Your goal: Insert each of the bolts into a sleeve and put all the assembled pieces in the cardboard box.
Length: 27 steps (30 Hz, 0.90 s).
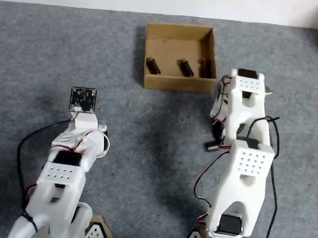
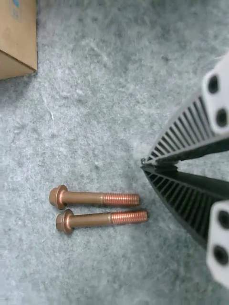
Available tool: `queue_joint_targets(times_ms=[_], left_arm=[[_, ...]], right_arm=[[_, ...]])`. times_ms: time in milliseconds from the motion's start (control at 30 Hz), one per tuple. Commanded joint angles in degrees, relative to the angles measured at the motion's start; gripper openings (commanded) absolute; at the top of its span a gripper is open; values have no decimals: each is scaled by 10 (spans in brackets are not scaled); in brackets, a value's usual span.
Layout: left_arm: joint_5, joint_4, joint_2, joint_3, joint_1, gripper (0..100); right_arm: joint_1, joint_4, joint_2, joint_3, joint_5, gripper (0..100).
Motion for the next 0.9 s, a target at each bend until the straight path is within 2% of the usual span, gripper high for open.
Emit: queue_joint_targets(times_ms=[0,133,267,367,500,867], left_arm=[[41,25,-8,-53,-18,11],[42,34,-7,-86,-63,12],[27,127,19,-160,-78,92],[15,181,100,-233,-78,119],[14,189,233,-316,-80,82],[15,189,516,-538,-77,81]], right_arm=[[-23,17,-7,-13,33,5],[-40,20,-8,-12,69,5],[-60,41,-8,-13,104,5],[-63,41,-8,-13,108,5],[-59,39,-8,-13,109,5],[-58,38,-8,-13,133,5]])
